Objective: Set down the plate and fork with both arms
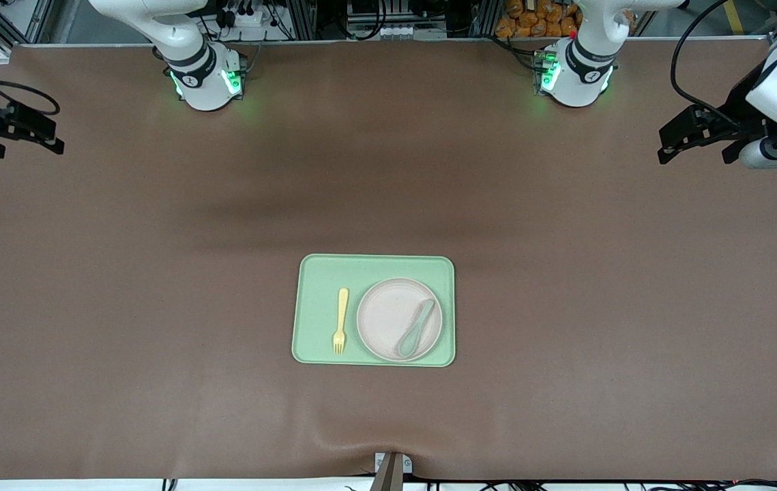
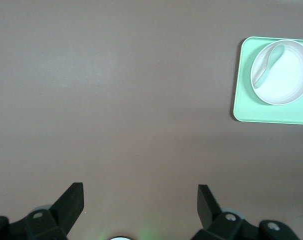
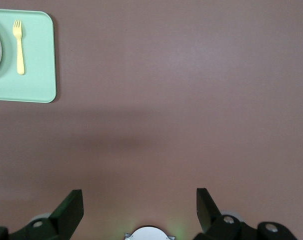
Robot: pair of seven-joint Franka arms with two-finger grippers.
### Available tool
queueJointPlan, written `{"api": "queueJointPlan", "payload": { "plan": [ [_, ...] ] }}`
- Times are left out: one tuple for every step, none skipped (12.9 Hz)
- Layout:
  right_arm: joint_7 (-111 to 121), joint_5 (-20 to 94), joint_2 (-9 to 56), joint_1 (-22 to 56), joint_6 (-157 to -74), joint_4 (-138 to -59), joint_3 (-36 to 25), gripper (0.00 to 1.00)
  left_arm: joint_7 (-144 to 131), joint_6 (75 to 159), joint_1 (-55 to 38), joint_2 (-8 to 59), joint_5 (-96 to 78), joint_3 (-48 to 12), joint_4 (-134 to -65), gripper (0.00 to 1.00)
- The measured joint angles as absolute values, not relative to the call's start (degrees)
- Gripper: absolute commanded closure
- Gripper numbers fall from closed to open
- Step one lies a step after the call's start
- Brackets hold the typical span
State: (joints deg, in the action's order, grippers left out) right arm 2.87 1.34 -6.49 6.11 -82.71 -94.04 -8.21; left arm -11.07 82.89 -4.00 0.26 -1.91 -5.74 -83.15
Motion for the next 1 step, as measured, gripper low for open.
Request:
{"api": "queueJointPlan", "payload": {
  "plan": [
    [2.0,1.3,-6.5,6.1,-82.7,-94.4,-8.2,0.0,-11.1,82.2,-3.9,0.3,-1.9,-5.6,-83.1,0.0]
  ]
}}
